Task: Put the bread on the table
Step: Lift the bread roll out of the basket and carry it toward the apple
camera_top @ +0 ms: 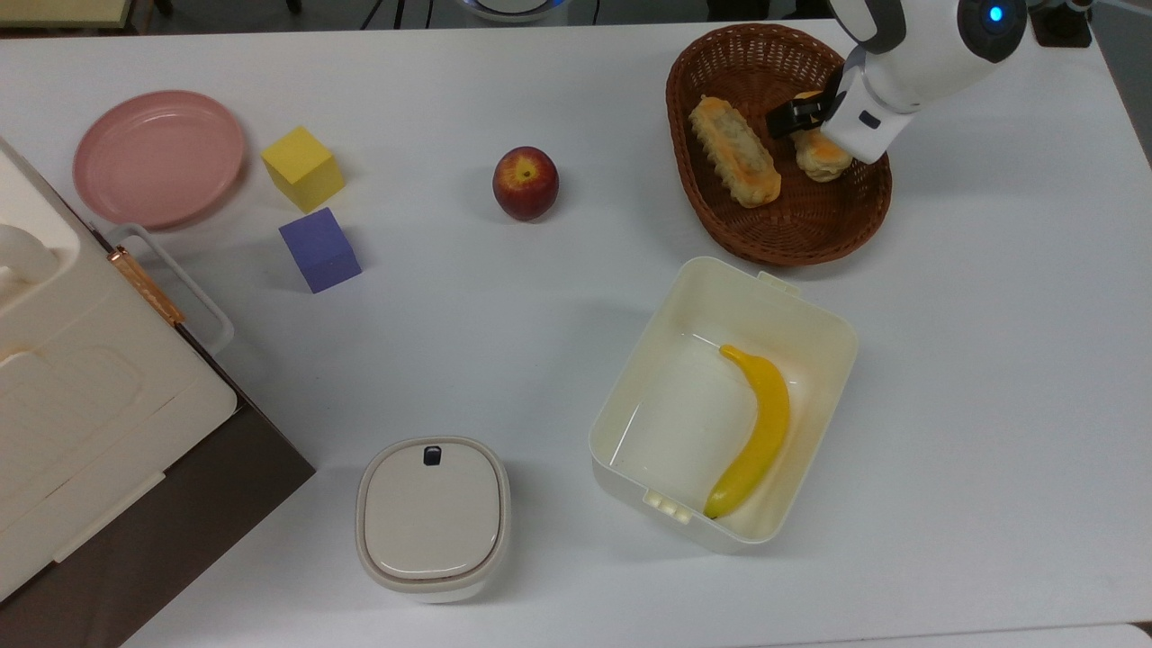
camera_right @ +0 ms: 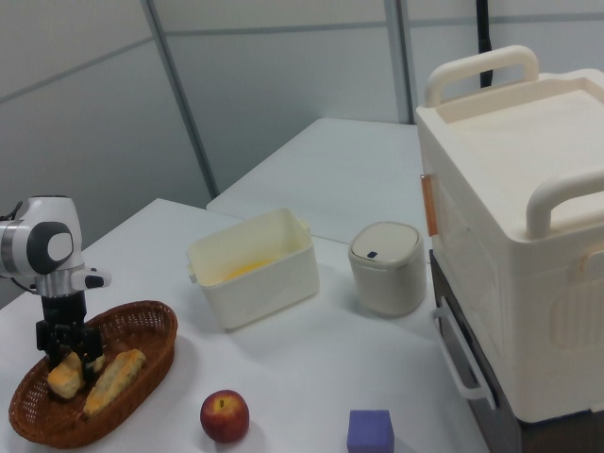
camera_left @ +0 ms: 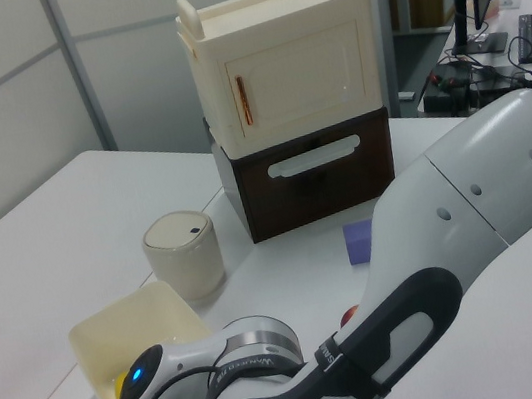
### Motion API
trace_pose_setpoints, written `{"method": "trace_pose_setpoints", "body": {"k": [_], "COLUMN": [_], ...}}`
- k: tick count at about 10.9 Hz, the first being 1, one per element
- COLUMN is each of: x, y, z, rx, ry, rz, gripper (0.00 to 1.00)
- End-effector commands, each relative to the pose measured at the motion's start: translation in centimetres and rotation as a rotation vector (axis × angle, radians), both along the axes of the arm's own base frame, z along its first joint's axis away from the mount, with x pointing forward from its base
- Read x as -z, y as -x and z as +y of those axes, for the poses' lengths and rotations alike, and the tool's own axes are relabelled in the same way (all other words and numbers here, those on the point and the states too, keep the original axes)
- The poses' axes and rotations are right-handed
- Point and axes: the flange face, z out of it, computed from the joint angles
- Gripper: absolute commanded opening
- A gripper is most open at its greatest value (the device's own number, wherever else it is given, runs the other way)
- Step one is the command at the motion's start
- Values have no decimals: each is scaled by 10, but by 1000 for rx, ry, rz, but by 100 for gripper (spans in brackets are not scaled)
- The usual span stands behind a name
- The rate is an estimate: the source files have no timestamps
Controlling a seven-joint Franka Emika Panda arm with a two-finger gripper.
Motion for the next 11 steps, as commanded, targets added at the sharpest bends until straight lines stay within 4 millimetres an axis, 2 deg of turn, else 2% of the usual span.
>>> {"method": "trace_pose_setpoints", "body": {"k": [1,2,4,6,8,9,11], "x": [4,-2,-24,-70,-104,-114,-121], "y": [-5,-4,-2,-4,-20,-32,-58], "z": [-3,-4,-9,-27,-63,-88,-134], "rx": [13,12,12,24,70,101,117], "ry": [-6,-8,1,-17,-17,-24,-21], "rz": [-18,-19,-4,-12,-2,-5,-32], "gripper": [35,27,27,27,27,27,27]}}
